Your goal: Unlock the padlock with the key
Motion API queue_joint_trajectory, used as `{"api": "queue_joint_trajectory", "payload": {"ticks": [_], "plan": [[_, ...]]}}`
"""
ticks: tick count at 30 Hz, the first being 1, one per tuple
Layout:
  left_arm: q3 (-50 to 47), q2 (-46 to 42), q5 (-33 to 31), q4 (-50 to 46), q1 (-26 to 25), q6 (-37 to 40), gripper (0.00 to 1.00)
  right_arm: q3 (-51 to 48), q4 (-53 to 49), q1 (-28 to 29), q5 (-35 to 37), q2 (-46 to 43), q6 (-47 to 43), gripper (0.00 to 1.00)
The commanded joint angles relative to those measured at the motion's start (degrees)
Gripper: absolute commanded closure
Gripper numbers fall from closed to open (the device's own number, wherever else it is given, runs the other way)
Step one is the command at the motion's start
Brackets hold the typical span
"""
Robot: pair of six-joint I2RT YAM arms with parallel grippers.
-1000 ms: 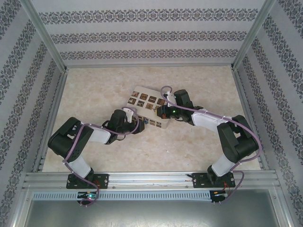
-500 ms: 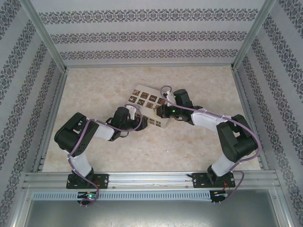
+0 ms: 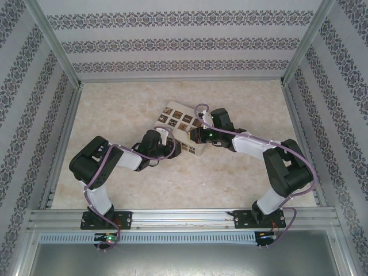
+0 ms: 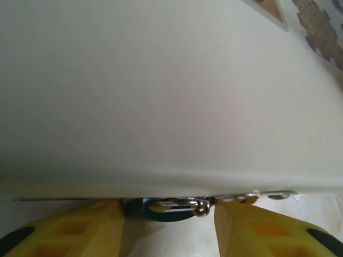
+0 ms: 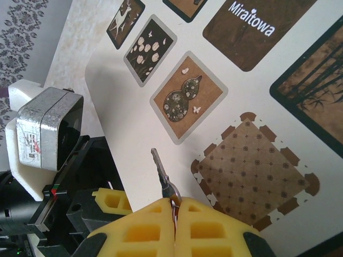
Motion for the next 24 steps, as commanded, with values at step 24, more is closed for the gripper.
{"api": "queue_joint_trajectory", "payload": {"ticks": [24], "plan": [[5.15,2.27,-2.95,-1.97,-3.82,-2.39,0.77,-0.8,-4.98,0.61,0.84,-0.14,-0.1,1.0]]}}
